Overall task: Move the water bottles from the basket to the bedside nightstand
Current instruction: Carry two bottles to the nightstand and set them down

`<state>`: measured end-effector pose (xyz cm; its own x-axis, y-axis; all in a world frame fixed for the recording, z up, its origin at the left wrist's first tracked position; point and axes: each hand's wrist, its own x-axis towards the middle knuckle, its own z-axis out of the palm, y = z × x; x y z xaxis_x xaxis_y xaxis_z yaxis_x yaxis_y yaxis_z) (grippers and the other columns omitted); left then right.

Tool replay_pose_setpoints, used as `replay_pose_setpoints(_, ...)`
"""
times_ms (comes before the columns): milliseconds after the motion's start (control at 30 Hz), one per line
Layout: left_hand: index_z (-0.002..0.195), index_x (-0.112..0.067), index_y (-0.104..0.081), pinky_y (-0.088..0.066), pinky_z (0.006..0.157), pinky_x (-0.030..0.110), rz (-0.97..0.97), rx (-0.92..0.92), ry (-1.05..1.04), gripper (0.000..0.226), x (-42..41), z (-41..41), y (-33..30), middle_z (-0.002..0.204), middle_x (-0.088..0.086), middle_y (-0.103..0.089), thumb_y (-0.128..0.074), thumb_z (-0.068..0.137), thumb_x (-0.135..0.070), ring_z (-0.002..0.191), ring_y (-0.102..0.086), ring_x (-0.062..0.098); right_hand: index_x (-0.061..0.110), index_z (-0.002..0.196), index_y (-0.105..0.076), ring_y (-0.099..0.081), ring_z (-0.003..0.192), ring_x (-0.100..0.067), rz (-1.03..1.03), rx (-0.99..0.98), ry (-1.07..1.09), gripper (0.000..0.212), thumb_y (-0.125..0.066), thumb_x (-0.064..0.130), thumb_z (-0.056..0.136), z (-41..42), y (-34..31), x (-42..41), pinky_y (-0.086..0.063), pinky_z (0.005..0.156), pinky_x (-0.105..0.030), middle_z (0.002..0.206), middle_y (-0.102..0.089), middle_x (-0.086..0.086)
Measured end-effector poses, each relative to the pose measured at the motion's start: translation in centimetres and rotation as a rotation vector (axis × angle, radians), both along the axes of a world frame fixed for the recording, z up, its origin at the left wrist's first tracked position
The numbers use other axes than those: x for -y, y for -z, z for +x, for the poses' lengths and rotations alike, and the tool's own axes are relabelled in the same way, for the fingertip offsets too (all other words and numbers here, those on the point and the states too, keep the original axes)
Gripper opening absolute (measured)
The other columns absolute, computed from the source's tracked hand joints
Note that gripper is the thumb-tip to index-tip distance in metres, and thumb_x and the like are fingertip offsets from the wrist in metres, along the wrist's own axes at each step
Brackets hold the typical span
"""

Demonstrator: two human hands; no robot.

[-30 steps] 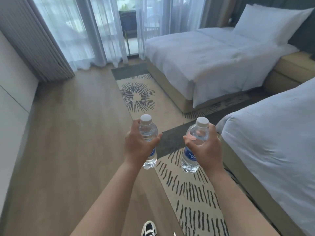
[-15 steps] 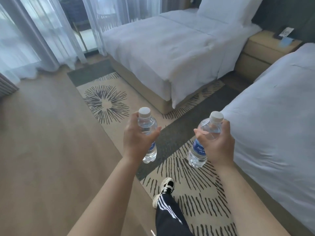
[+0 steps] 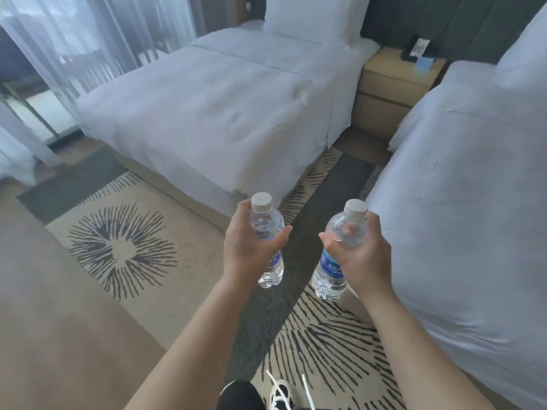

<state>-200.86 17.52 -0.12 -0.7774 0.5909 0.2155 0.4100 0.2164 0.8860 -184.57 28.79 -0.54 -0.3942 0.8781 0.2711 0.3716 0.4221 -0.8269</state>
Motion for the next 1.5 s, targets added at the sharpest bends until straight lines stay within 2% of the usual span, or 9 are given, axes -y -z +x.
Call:
replay_pose_setpoints(233, 0.097, -0.039, -0.043, -0.054, 0.080, 0.045, -0.015, 0.018, 0.105, 0.054, -11.6, -8.3, 0.6, 0.099, -0.010, -0.064, -0.078, 0.058, -0.053, 0.092, -0.064, 0.015, 0.037, 0.110, -0.042, -0.060, 0.080, -0.001, -0.035, 0.023, 0.126, 0.063, -0.063, 0.070, 0.060, -7.0, 0.5, -8.9, -0.041, 0.065, -0.009, 0.103, -0.064, 0.010)
replay_pose_setpoints(367, 0.102, -0.037, -0.042, -0.054, 0.081, 0.044, -0.037, 0.010, 0.189, 0.057, -19.2, -13.9, 1.1, 0.101, -0.011, -0.062, -0.077, 0.059, -0.052, 0.092, -0.062, 0.015, 0.039, 0.110, -0.042, -0.059, 0.080, -0.002, -0.034, 0.016, 0.229, 0.062, -0.061, 0.069, 0.059, -12.0, 0.9, -14.7, -0.036, 0.061, -0.005, 0.101, -0.062, 0.013)
replay_pose_setpoints(567, 0.101, -0.044, -0.036, -0.054, 0.081, 0.043, -0.069, -0.040, 0.359, 0.058, -31.3, -22.5, 0.2, 0.103, -0.014, -0.057, -0.080, 0.064, -0.049, 0.095, -0.059, 0.014, 0.031, 0.120, -0.043, -0.060, 0.092, -0.013, -0.025, 0.000, 0.411, 0.072, -0.060, 0.070, 0.062, -18.9, 0.3, -23.7, -0.050, 0.071, -0.019, 0.113, -0.061, 0.004)
replay_pose_setpoints(733, 0.101, -0.041, -0.038, -0.056, 0.077, 0.041, -0.051, -0.064, 0.437, 0.057, -39.7, -26.9, 0.1, 0.099, -0.014, -0.058, -0.075, 0.060, -0.055, 0.092, -0.061, 0.014, 0.027, 0.123, -0.043, -0.059, 0.092, -0.012, -0.013, 0.006, 0.535, 0.068, -0.066, 0.060, 0.067, -22.1, 0.1, -30.4, -0.047, 0.072, -0.017, 0.115, -0.061, 0.003)
replay_pose_setpoints(867, 0.097, -0.047, -0.032, -0.050, 0.069, 0.028, -0.058, -0.094, 0.465, 0.057, -46.5, -29.0, 1.0, 0.090, -0.024, -0.052, -0.075, 0.060, -0.055, 0.084, -0.057, 0.006, 0.032, 0.119, -0.043, -0.059, 0.088, -0.010, -0.041, -0.012, 0.628, 0.069, -0.063, 0.066, 0.061, -23.3, 0.4, -36.3, -0.044, 0.068, -0.014, 0.109, -0.061, 0.008)
replay_pose_setpoints(1033, 0.098, -0.049, -0.029, -0.047, 0.066, 0.024, -0.061, -0.121, 0.499, 0.060, -55.5, -30.0, 2.3, 0.094, -0.021, -0.049, -0.076, 0.062, -0.054, 0.085, -0.056, 0.009, 0.034, 0.119, -0.042, -0.057, 0.081, -0.003, -0.040, -0.009, 0.672, 0.068, -0.066, 0.063, 0.062, -24.2, 1.8, -44.4, -0.037, 0.064, -0.004, 0.103, -0.055, 0.016)
replay_pose_setpoints(1200, 0.096, -0.046, -0.034, -0.052, 0.070, 0.030, -0.044, -0.081, 0.522, 0.055, -67.5, -30.4, 2.2, 0.091, -0.025, -0.052, -0.077, 0.062, -0.052, 0.088, -0.059, 0.010, 0.028, 0.121, -0.044, -0.058, 0.087, -0.009, -0.054, -0.008, 0.647, 0.066, -0.074, 0.053, 0.068, -25.4, 2.9, -56.6, -0.042, 0.067, -0.011, 0.105, -0.055, 0.014)
replay_pose_setpoints(1333, 0.093, -0.029, -0.041, -0.055, 0.070, 0.040, -0.043, -0.068, 0.519, 0.052, -77.6, -30.6, 0.8, 0.088, -0.013, -0.059, -0.080, 0.063, -0.045, 0.082, -0.061, 0.012, 0.031, 0.119, -0.043, -0.059, 0.085, -0.009, -0.067, -0.020, 0.631, 0.066, -0.076, 0.052, 0.066, -26.2, 1.7, -67.0, -0.042, 0.066, -0.012, 0.101, -0.056, 0.013)
replay_pose_setpoints(1500, 0.092, -0.028, -0.041, -0.053, 0.066, 0.035, -0.028, -0.081, 0.491, 0.054, -87.6, -31.7, -0.3, 0.086, -0.012, -0.057, -0.082, 0.062, -0.045, 0.081, -0.059, 0.013, 0.031, 0.120, -0.044, -0.060, 0.089, -0.011, -0.058, -0.026, 0.599, 0.065, -0.077, 0.049, 0.068, -27.3, 0.5, -77.7, -0.047, 0.069, -0.016, 0.107, -0.059, 0.009)
